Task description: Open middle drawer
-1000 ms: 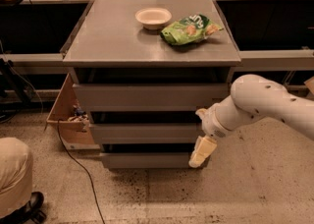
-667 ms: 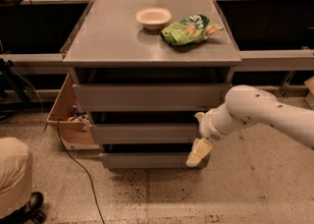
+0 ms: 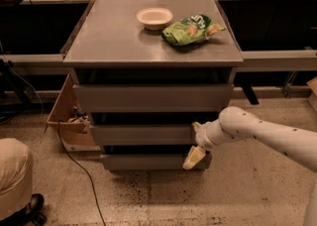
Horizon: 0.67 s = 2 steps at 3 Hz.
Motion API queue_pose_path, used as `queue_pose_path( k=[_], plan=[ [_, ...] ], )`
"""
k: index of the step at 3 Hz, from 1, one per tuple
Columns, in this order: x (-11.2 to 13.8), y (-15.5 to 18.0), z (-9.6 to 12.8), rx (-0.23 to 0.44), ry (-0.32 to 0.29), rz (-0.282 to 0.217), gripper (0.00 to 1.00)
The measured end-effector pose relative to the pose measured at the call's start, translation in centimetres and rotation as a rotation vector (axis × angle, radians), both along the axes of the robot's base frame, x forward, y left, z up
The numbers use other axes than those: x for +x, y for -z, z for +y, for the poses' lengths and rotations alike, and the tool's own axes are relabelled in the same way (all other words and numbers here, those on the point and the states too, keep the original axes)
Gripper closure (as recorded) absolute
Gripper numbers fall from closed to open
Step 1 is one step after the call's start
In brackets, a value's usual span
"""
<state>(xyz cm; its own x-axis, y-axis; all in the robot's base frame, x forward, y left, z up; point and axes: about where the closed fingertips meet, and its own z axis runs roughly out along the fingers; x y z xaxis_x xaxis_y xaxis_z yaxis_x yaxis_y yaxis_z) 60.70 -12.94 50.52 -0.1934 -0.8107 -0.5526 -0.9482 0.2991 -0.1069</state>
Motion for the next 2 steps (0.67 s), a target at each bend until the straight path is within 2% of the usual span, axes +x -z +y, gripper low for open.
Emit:
queue_pose_path(
  k=[1,2],
  plan=[
    [0.6,0.7,0.3,0.005,-0.005,-0.02,0.0],
    [2.8,2.3,0.7,-0.009,-0.011,-0.084,0.0]
  ],
)
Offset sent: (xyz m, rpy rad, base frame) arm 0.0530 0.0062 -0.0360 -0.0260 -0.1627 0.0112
